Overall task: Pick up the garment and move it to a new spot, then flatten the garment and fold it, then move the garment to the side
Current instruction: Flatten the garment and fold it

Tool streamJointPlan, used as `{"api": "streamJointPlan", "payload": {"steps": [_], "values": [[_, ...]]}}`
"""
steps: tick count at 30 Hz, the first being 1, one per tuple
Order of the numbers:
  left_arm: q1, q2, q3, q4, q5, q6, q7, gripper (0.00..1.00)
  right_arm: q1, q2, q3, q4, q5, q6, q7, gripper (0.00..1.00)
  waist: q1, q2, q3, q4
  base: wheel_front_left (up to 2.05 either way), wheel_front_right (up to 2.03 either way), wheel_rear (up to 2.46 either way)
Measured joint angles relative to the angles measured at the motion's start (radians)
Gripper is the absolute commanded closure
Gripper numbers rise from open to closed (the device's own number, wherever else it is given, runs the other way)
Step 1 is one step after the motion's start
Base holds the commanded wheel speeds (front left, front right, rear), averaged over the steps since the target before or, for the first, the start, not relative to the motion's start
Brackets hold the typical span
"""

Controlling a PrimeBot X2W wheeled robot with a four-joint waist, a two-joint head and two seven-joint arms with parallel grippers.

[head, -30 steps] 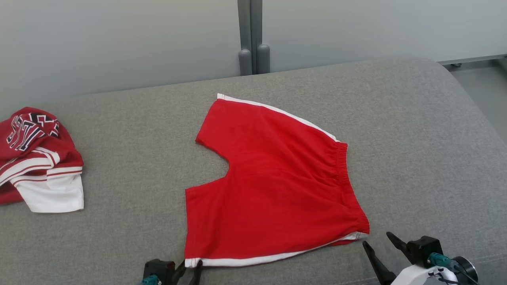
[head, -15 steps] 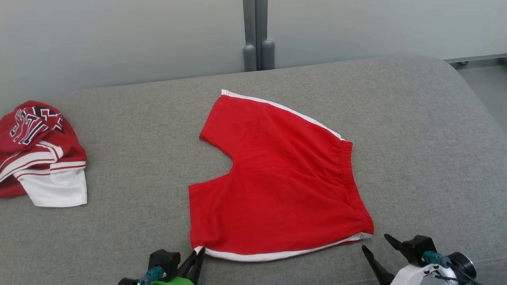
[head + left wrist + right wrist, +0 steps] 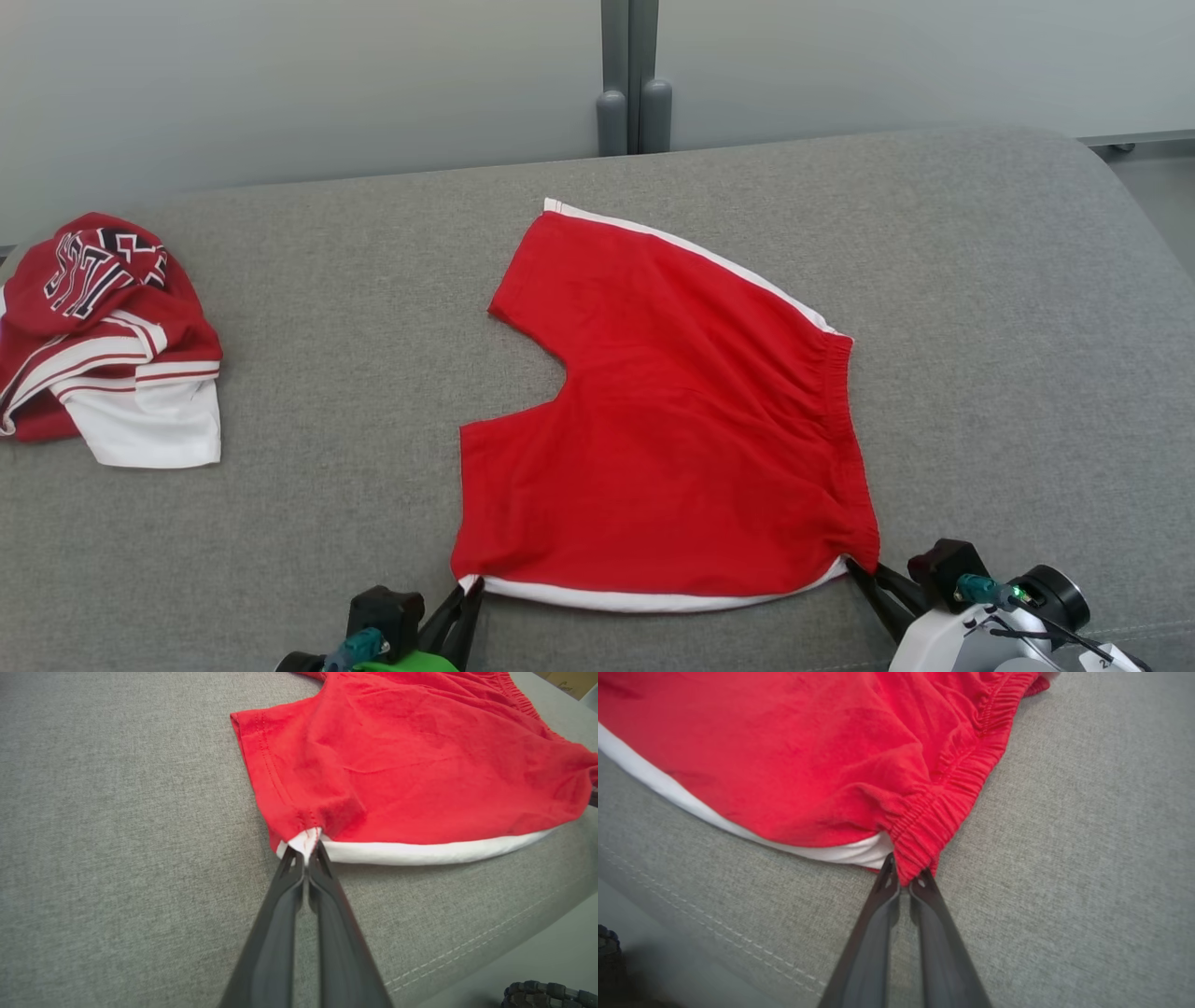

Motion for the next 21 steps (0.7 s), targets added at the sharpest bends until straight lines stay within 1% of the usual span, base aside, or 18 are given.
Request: {"api": "streamJointPlan", "payload": {"steps": [5,10,14,21], "values": [[0.0,-0.005,0.031,-0.013,-0.029,0.0,-0.031,1.0,0.0,0.026,-0.017,-0.004,0.053,0.0,-0.004,1.0,0.0,0.0,-0.01,-0.005,0.0,0.0,0.0],[0.0,-0.008,0.055,-0.049,-0.047,0.0,-0.053,1.0,0.0,0.04,-0.075,-0.058,0.11,0.0,-0.019,1.0,0.0,0.0,-0.025,-0.018,0.0,0.0,0.0],[0.0,-0.011,0.069,-0.094,-0.061,0.0,-0.063,1.0,-0.001,0.04,-0.131,-0.102,0.144,0.0,-0.026,1.0,0.0,0.0,-0.04,-0.024,0.0,0.0,0.0],[0.001,-0.011,0.062,-0.204,-0.044,0.0,-0.079,1.0,0.003,0.018,-0.185,-0.175,0.166,-0.001,-0.03,1.0,0.0,0.0,-0.067,-0.014,0.0,0.0,0.0]]}}
